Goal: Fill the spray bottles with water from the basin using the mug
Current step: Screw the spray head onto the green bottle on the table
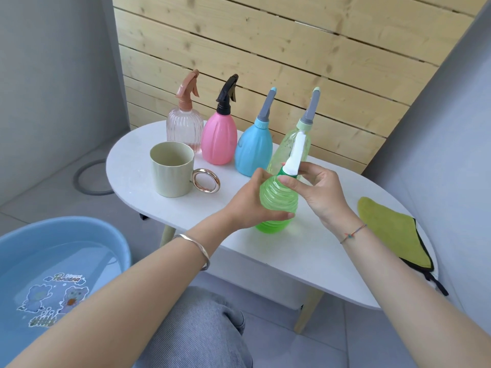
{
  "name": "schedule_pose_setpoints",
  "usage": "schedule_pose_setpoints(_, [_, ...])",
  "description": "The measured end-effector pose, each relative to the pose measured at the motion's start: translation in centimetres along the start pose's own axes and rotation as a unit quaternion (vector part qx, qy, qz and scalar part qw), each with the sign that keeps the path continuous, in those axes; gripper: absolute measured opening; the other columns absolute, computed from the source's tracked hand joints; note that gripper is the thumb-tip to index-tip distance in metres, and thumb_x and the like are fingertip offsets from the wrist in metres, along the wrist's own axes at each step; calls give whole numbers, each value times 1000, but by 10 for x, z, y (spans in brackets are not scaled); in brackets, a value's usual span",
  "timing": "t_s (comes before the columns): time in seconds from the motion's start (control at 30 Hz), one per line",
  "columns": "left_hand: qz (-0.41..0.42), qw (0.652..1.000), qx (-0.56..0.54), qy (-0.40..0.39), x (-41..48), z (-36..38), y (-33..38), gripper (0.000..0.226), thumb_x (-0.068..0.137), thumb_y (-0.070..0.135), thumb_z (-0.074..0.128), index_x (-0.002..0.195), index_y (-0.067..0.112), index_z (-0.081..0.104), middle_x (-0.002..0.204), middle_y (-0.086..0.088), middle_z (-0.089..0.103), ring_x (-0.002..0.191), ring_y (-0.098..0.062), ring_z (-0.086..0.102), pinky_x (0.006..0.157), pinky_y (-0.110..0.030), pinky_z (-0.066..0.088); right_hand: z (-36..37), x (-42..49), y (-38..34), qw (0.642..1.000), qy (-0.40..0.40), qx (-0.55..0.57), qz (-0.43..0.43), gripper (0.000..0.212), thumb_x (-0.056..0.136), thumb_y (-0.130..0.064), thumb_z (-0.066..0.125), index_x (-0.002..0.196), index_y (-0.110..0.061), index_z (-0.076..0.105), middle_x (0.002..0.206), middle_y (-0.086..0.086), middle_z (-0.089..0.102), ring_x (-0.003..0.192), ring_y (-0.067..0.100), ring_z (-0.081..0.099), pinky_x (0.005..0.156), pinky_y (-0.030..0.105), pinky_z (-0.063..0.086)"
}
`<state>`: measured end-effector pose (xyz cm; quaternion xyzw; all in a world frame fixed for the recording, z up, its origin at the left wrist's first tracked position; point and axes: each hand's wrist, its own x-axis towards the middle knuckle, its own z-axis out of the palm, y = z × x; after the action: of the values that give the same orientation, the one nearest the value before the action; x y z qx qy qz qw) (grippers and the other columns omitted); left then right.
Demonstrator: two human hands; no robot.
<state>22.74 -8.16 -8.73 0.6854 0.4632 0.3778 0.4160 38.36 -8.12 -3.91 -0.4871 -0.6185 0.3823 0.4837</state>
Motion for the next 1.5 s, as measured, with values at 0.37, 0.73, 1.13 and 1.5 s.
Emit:
schedule_pose_setpoints(0.37, [-12, 997, -8, -70, 5, -5, -11, 88, 65, 21, 91, 138, 22, 42, 125, 6, 60, 115, -10, 58, 97, -25, 47, -12, 1, -5, 991, -123, -45, -9, 30, 82, -18, 69, 112, -15, 66, 108, -7, 70, 108, 1, 60, 95, 17, 45])
schedule_pose_setpoints(0.73, [5, 999, 39, 2, 2, 3, -10, 88, 62, 37, 91, 138, 26, 46, 119, 15, 61, 110, -3, 54, 92, -15, 38, 10, -9, 4, 998, 43, -10, -42, 31, 76, -16, 76, 107, -14, 69, 100, -10, 71, 97, 0, 66, 86, 16, 50])
schedule_pose_setpoints(1.13, [-57, 985, 66, -148, 15, -32, 13, 105, 68, 48, 83, 152, 32, 23, 145, 12, 41, 133, -8, 41, 106, -26, 37, -12, -12, -8, 996, 89, 9, -27, 26, 74, -15, 79, 98, -18, 71, 96, -12, 71, 95, -1, 66, 86, 17, 50])
schedule_pose_setpoints(1.5, [-32, 998, 60, -11, 86, -21, 55, 81, 89, 51, 60, 153, 16, 25, 154, 3, 34, 142, -16, 34, 115, -33, 31, -96, 42, -6, 984, 165, -52, -46, 30, 76, -20, 78, 105, -15, 70, 103, -3, 72, 101, 9, 65, 97, 34, 50])
